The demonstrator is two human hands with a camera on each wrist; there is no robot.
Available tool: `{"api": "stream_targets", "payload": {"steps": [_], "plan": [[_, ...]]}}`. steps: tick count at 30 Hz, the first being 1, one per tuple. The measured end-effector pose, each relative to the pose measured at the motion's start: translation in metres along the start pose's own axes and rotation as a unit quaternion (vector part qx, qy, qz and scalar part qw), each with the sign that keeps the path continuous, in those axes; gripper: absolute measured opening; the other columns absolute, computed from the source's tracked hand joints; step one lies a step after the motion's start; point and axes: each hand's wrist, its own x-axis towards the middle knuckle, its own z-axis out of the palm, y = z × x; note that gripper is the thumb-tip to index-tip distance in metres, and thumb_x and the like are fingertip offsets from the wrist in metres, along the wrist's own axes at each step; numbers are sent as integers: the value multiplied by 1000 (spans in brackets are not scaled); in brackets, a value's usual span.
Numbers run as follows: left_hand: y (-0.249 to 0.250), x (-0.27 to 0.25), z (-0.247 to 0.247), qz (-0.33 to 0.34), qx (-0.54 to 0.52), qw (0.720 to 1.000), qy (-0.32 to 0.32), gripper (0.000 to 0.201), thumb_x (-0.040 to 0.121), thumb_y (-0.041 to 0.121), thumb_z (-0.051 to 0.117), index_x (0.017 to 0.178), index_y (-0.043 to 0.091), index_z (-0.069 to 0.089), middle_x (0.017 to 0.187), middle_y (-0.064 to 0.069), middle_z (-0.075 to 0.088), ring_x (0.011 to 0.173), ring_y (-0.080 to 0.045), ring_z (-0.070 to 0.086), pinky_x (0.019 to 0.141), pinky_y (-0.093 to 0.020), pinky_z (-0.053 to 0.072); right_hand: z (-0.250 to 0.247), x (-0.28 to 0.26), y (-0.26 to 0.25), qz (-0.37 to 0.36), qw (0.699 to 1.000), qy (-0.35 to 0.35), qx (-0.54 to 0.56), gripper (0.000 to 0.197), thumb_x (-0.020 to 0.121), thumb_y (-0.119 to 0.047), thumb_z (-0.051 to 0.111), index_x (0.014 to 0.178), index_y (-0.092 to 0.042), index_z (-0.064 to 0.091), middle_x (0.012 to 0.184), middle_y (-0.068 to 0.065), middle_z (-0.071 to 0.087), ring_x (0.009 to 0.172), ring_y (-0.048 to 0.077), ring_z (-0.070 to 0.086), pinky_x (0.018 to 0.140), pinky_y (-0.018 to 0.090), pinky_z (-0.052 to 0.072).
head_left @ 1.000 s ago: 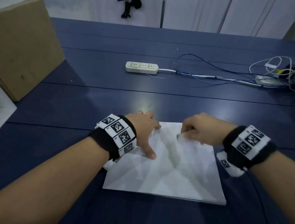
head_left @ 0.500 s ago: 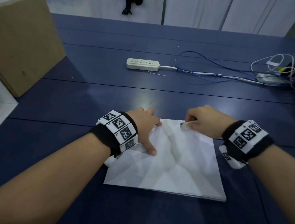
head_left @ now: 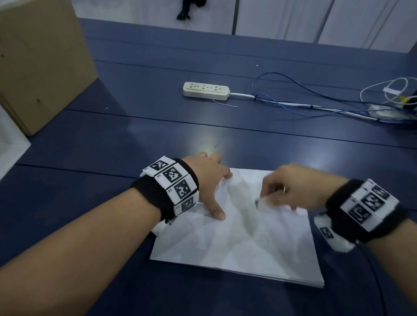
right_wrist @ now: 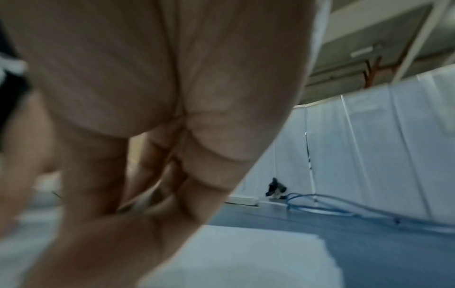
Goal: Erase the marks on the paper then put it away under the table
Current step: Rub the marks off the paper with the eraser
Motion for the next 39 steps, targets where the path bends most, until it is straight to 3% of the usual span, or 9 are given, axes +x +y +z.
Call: {"api": "stream_targets", "payload": {"steps": [3,8,14,19,21,25,31,36,39], "plan": [[1,1,0,-2,1,1000,-6,108,57,71,79,148,31,34,133,2,38,124,-24,40,92,-48,49,7,-8,-7,-16,996,-82,-1,6,90,-31,69,90,-26,73,80,-5,74,50,6,62,60,25,54],[1,0,-1,2,-3,1000,0,105,59,69,79,147,32,35,132,2,38,124,-24,39,87,-41,46,-7,12,5,60,989,124,-44,23,91,-44,65,88,-21,68,68,-10,63,52,0,56,55,22,43],[1,2,0,1,-1,1000,4,108,58,70,79,148,31,34,133,2,39,124,-23,40,84,-39,45,4,-9,-2,-4,997,-73,1,13,87,-42,71,88,-29,72,80,-8,72,55,10,64,60,26,54],[1,1,0,3,-3,1000,4,108,58,71,78,148,31,34,131,3,38,123,-23,40,86,-41,46,-6,7,6,55,991,105,-66,25,90,-46,65,90,-21,67,75,-11,64,69,10,59,56,21,42],[1,1,0,3,0,1000,3,108,58,71,78,148,31,33,132,2,38,124,-23,39,86,-41,46,-5,4,7,39,995,83,-49,22,90,-44,65,89,-22,68,73,-11,64,64,5,59,55,24,44],[1,2,-1,0,5,1000,-1,109,58,71,78,148,31,33,135,1,38,125,-24,40,92,-43,47,6,-8,-1,1,997,-73,-15,14,87,-41,70,89,-27,71,79,-7,72,52,7,61,61,31,57],[2,1,-1,-1,6,1000,-6,108,59,71,77,148,31,32,133,2,38,124,-23,39,92,-46,48,-4,4,10,42,993,98,-46,23,89,-47,66,87,-24,67,75,-10,68,65,6,61,56,20,42],[3,2,-2,-6,1,1000,-8,108,58,69,79,148,30,33,134,2,38,125,-23,39,93,-45,48,4,-11,3,-10,998,-56,4,18,85,-46,71,89,-28,72,82,-5,73,61,14,65,63,30,57],[4,3,-2,-3,3,1000,-10,108,58,69,79,147,30,35,134,2,37,125,-24,39,94,-47,48,-1,-1,13,14,999,20,-33,26,85,-52,67,88,-27,69,82,-6,73,58,11,65,65,32,58]]}}
